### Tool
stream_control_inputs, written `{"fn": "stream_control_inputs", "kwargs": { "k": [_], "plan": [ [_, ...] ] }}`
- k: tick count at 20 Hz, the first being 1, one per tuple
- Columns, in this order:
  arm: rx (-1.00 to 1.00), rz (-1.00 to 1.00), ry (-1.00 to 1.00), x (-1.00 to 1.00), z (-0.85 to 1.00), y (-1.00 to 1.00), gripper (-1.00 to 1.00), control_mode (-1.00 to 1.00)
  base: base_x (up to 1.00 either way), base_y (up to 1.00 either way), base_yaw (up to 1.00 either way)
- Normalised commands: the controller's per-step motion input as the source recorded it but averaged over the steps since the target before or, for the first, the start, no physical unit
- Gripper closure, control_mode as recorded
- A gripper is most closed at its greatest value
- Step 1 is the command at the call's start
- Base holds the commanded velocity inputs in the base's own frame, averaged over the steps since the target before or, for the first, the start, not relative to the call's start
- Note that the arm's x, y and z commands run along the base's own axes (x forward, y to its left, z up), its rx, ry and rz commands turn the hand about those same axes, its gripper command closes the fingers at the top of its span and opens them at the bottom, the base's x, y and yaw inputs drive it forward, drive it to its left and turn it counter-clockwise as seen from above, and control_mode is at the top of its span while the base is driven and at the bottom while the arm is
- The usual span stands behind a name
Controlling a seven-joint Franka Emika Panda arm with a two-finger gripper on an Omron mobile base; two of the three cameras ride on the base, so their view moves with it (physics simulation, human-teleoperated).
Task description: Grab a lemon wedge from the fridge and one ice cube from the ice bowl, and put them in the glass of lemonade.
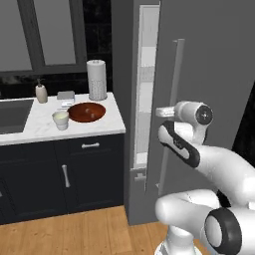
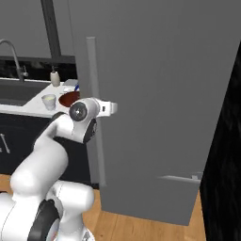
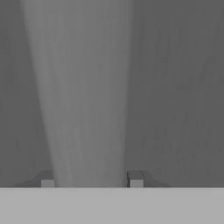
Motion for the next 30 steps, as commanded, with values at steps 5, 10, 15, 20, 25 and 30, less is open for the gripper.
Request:
{"fn": "stream_control_inputs", "kwargs": {
  "k": [5, 10, 15, 20, 25, 30],
  "plan": [
    [0.01, 0.00, 0.05, -1.00, 0.00, -1.00, 1.00, -1.00, 0.00, 0.00, 0.00],
    [0.01, 0.00, 0.11, -1.00, 0.00, -1.00, 1.00, -1.00, 0.00, 0.00, 0.00],
    [0.02, 0.00, 0.14, -1.00, 0.00, -1.00, 1.00, -1.00, 0.00, 0.00, 0.00],
    [0.01, -0.03, 0.16, -0.99, 0.00, -0.77, -1.00, -1.00, 0.00, 0.00, 0.00],
    [0.00, -0.04, 0.10, -0.79, 0.11, -0.19, -1.00, -1.00, 0.00, 0.00, 0.00],
    [-0.18, 0.00, -0.03, -0.20, 0.31, 0.84, -1.00, -1.00, 0.00, 0.00, 0.00]
  ]
}}
